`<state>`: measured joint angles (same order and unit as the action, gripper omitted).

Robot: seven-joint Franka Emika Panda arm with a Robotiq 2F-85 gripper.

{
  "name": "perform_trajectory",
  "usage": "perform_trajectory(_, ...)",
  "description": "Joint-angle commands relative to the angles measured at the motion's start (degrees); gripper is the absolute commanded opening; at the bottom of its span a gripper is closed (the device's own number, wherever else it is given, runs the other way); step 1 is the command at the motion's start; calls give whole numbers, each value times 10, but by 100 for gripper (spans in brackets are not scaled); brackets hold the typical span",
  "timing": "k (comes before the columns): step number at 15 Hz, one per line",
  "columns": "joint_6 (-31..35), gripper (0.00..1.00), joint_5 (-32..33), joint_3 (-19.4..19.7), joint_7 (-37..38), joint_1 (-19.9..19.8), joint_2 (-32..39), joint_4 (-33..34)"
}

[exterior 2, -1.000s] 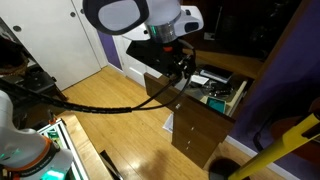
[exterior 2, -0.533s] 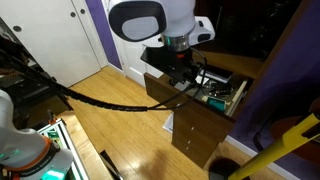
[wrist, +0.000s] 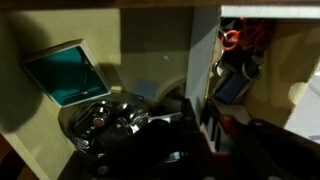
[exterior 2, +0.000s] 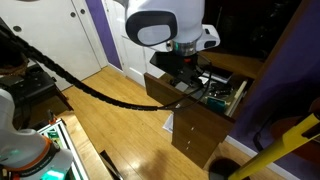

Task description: Pick up the white box from the open drawer and put it on the first shelf from the top

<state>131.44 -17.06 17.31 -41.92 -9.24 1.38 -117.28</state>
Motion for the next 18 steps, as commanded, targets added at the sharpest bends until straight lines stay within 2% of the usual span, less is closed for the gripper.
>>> perform_trajectory(1, -15, 0, -4, -19, 7, -20, 12, 19)
perform_trajectory(8, -66, 1, 21, -25, 87, -29, -19, 45)
perform_trajectory(10, -95, 1, 17, -22, 102, -32, -19, 69)
perform_trajectory(13, -183, 1, -7, -17, 108, -41, -16, 118)
perform_trajectory(18, -261, 1, -45, -3, 195, -65, 19, 215)
